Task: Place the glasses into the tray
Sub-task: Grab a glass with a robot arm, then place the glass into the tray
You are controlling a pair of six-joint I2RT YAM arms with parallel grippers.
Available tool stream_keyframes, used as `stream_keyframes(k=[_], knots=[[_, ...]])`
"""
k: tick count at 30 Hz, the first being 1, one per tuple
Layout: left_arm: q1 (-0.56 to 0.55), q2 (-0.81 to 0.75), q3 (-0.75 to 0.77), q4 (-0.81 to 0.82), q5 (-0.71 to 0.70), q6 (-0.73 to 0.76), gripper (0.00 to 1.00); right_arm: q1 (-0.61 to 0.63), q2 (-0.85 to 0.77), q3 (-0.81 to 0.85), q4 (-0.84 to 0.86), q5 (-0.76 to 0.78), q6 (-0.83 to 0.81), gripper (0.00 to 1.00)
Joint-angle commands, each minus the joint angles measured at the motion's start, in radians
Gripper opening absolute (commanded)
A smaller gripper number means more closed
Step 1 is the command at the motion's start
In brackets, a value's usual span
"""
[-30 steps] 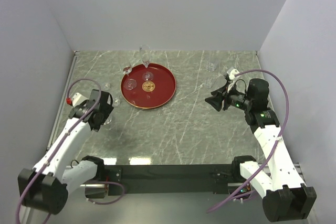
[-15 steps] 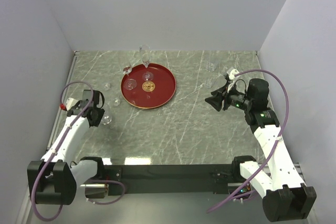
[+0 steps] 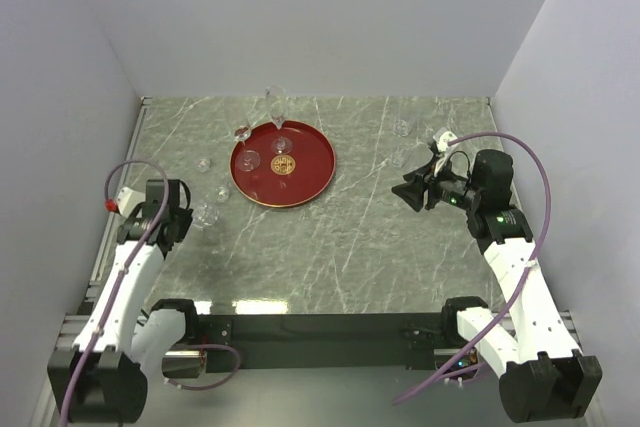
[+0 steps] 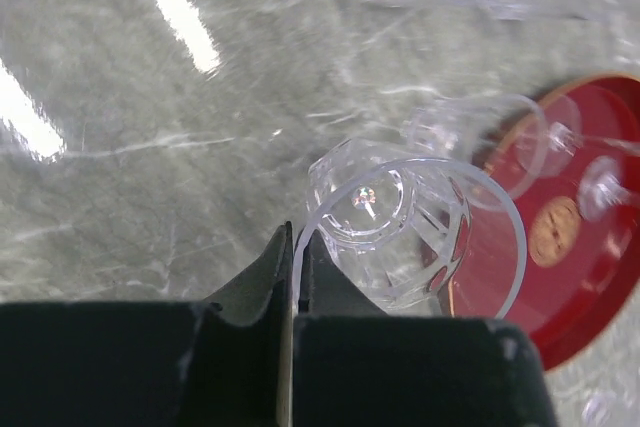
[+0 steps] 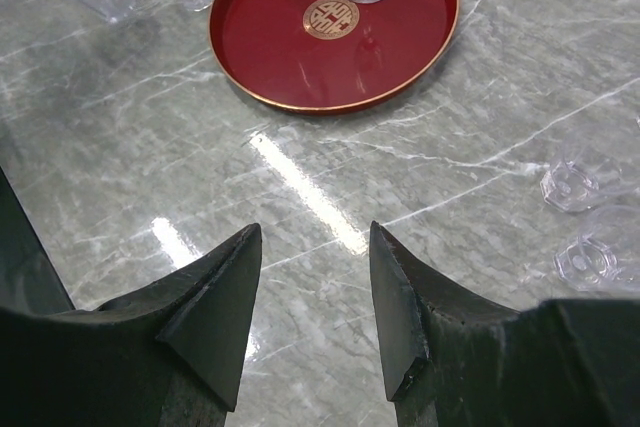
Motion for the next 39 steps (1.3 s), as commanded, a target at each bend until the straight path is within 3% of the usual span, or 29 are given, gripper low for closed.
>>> stream_keyframes(k=[1,5,9,16,28,39], knots=[[0.005,-0.093,0.061,0.030,0.017,0.129,0.00,-0.010,-0.002,0.004,0.016,-0.008,-0.009,0.54],[0.005,-0.159,0.084,0.116,0.177,0.301,0.00,-0.010,-0.002,0.006,0.017,-0.008,-0.007,0.54],[0.005,-0.178,0.103,0.243,0.505,0.480,0.00,-0.011,-0.002,0.004,0.017,-0.006,-0.007,0.54],[0.003,0.038,0.176,0.379,0.693,0.545,0.00,-0.014,-0.002,0.003,0.020,-0.004,-0.007,0.54],[0.003,0.348,0.236,0.543,0.659,0.557,0.00,-0.022,0.004,0.001,0.022,-0.001,-0.010,0.54],[-0.011,0.523,0.285,0.561,0.601,0.546,0.02,-0.023,0.014,0.001,0.017,0.006,-0.015,0.54]])
